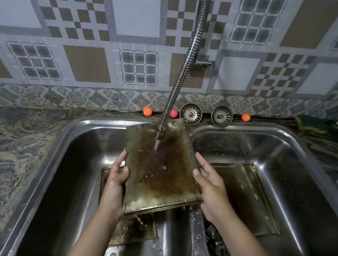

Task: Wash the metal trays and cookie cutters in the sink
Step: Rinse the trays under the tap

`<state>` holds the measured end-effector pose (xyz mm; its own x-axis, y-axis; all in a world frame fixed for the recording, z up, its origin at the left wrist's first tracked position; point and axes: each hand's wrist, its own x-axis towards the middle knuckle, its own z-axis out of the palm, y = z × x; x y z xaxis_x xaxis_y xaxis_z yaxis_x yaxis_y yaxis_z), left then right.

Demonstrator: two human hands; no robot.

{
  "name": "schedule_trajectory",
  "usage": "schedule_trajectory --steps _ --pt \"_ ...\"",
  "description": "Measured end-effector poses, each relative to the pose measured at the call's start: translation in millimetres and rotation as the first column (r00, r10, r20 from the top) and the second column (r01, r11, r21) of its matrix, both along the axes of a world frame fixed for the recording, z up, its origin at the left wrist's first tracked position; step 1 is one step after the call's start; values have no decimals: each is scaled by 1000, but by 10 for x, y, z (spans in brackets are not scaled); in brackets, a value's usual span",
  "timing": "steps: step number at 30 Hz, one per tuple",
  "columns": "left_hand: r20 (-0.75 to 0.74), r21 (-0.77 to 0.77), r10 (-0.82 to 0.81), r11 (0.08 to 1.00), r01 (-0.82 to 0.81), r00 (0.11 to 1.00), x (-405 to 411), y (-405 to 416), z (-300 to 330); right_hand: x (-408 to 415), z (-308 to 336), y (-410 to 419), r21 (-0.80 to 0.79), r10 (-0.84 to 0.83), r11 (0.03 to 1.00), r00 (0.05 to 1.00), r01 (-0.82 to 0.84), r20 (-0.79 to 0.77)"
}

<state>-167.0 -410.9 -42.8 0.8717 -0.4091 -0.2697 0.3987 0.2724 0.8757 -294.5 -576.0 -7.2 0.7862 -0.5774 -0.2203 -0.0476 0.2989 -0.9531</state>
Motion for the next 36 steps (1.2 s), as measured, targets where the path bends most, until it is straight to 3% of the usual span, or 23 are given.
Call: schedule_trajectory --steps 2,4,6,9,13,15,19,25,31,33,36 --pt "-19 -3 -69 998 69 997 -45 -40 -13 -41 123 -40 37 -47 998 998 46 29" --pt "-36 39 -154 987 155 987 -54 -51 -84 -113 310 -94 -44 -56 997 997 58 49" --pt "3 258 -218 943 210 976 -15 -33 -201 -204 487 -202 -214 -65 974 998 68 22" --pt "24 613 -221 774 161 975 200 101 -614 -372 702 -435 -437 -142 891 990 122 -14" --pt "-51 862 -121 496 105 991 618 391 -1406 -566 774 -647 -577 -234 794 972 190 -2" --pt "-66 936 -125 336 105 990 704 502 -1633 -618 650 -715 -614 -266 772 960 162 -82" --pt "-108 965 -169 219 144 980 563 566 -1413 -637 105 -709 -679 -312 734 894 12 -322" --pt "29 969 -208 245 23 978 463 597 -1191 -612 -725 -601 -733 -320 624 766 -272 -557" --pt "103 948 -217 317 -30 971 410 549 -1026 -493 -1119 -695 -578 -168 611 625 -541 -762" --pt "116 941 -225 337 -34 967 400 520 -946 -430 -1101 -685 -571 -118 621 657 -537 -745" --pt "184 918 -243 390 -78 952 363 478 -782 -340 -963 -624 -643 -153 671 780 -368 -606"
